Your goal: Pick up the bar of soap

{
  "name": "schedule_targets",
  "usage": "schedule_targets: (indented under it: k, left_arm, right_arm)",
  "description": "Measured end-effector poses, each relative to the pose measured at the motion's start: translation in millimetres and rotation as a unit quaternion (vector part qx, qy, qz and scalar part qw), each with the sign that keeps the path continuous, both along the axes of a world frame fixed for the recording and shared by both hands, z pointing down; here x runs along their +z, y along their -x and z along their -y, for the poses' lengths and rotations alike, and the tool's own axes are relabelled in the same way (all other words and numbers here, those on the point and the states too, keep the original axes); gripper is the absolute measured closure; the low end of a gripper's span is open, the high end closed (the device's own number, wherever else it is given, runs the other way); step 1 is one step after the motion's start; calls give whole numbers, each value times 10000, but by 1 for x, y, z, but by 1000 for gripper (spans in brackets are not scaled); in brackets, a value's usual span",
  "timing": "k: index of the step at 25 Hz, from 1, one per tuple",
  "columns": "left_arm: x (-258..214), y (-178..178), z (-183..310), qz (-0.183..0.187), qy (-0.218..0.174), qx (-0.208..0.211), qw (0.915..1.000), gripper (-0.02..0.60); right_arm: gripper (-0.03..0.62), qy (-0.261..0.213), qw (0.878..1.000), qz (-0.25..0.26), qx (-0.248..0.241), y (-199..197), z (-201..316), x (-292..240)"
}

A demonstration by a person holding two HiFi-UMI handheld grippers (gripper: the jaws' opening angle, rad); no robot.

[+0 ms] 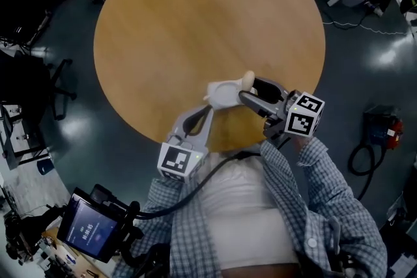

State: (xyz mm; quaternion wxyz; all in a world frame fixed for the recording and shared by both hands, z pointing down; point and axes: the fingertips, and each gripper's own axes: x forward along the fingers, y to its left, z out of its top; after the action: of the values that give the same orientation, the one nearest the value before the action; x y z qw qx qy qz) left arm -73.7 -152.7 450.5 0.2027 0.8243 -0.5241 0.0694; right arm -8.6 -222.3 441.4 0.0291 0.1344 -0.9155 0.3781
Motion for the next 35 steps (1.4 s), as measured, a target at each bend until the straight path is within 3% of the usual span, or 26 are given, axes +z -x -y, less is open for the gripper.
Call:
schedule_targets:
  k: [4,10,35]
  left_arm:
    - [-3,-5,3,-53,-128,110,9998,583]
    - [-4,-9,5,-53,-111,217,9997,583]
    - [-1,-10,5,39,-241,261,9994,583]
  right_arm:
    - [333,384,9964,460,596,-16,5,-5]
    - [333,629,9911,734,914,-26,2,-4]
    - [333,679,9906,763,910,-26,-2,-4]
